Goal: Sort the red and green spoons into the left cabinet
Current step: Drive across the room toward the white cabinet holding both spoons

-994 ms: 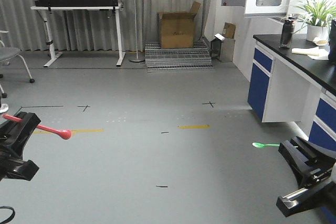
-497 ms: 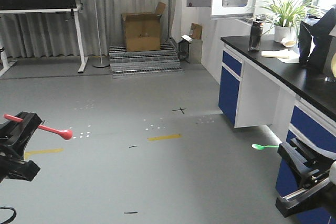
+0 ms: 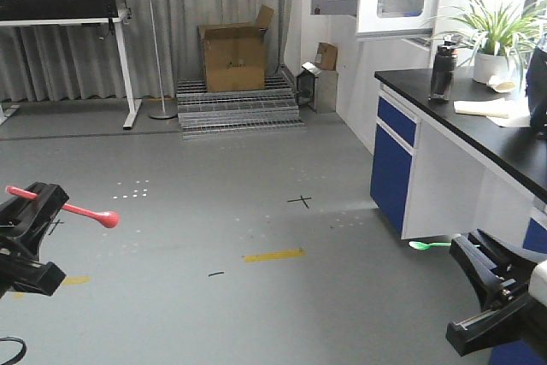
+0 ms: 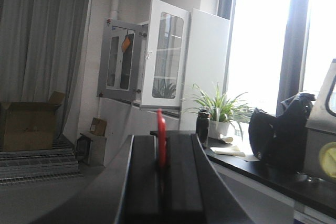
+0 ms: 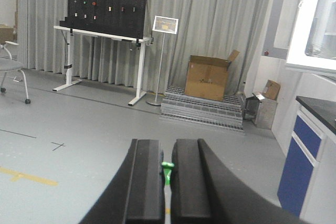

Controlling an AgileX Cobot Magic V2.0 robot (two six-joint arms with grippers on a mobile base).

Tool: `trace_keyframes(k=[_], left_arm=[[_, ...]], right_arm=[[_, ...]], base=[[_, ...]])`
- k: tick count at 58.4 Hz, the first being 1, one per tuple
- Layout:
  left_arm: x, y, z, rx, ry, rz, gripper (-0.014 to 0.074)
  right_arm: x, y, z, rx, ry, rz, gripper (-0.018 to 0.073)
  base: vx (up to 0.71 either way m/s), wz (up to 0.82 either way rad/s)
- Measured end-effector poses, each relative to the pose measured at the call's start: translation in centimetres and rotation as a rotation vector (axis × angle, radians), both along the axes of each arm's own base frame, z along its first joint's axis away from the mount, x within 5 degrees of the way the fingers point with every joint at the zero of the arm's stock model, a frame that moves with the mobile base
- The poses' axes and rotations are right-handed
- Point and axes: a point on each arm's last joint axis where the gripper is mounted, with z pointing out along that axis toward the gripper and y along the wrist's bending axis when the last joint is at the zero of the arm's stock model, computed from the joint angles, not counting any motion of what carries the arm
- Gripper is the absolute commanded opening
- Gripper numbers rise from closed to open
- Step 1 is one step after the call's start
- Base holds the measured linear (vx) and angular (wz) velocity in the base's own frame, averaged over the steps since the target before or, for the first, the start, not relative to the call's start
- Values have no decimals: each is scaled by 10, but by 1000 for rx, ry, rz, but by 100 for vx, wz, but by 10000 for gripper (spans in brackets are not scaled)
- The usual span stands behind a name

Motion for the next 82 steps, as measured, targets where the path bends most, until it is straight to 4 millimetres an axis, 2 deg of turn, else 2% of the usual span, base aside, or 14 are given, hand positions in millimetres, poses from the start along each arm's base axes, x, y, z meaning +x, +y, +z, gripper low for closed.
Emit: trace_keyframes(k=[82], left_arm=[[0,0,0,0,1,0,-7]], right_arm=[[0,0,-1,-1,2,1,-9]], base=[[54,9]])
